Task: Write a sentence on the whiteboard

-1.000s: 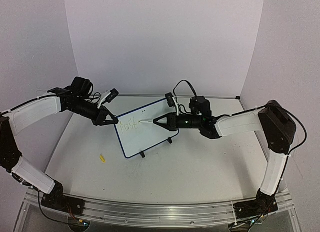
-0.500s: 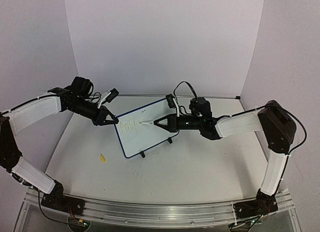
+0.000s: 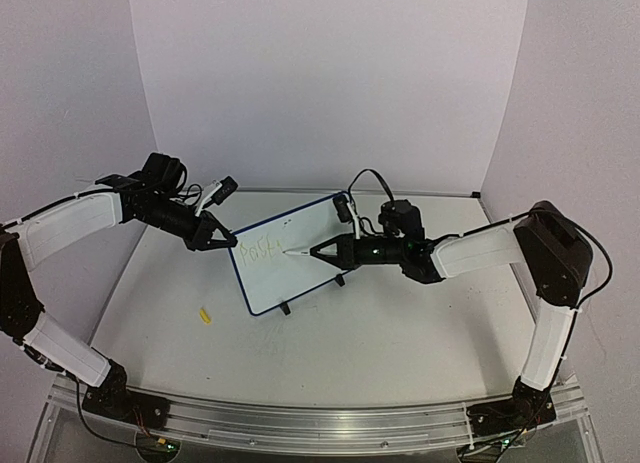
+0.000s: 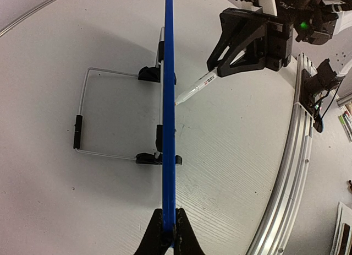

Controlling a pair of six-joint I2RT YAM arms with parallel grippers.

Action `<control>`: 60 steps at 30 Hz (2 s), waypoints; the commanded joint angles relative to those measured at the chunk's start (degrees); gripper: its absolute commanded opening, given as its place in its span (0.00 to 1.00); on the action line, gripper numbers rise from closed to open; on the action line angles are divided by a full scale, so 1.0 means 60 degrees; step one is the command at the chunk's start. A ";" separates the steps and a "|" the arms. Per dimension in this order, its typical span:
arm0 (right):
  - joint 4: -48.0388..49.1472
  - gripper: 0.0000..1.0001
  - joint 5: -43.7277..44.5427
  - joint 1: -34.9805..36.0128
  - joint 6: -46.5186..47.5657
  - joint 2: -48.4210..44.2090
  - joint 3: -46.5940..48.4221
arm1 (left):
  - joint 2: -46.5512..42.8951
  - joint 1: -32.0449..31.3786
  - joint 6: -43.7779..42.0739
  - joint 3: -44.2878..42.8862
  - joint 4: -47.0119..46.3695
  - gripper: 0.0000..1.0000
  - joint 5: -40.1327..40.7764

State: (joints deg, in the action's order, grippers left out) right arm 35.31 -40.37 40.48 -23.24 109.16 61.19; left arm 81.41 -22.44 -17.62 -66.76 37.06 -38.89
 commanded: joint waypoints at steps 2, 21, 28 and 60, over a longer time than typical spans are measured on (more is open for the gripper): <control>0.0186 0.00 0.0182 0.0058 0.0019 -0.0259 0.0079 | 0.0086 -0.0099 -0.0095 -0.0324 0.0298 0.00 -0.0118; -0.0230 0.00 0.0892 0.0505 0.0452 -0.0815 0.0737 | 0.0013 -0.0104 -0.0069 -0.0317 0.0301 0.00 -0.0099; -0.0275 0.00 0.0876 0.0519 0.0460 -0.0533 0.0902 | -0.0001 -0.0098 -0.0078 -0.0310 0.0284 0.00 -0.0099; -0.0351 0.00 0.1425 0.0523 0.0418 -0.0189 0.1035 | 0.0057 -0.0102 -0.0078 -0.0314 0.0284 0.00 -0.0139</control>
State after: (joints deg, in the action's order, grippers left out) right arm 32.12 -34.50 43.68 -21.06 106.72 65.15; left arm 81.41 -22.46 -17.74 -66.76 37.06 -38.89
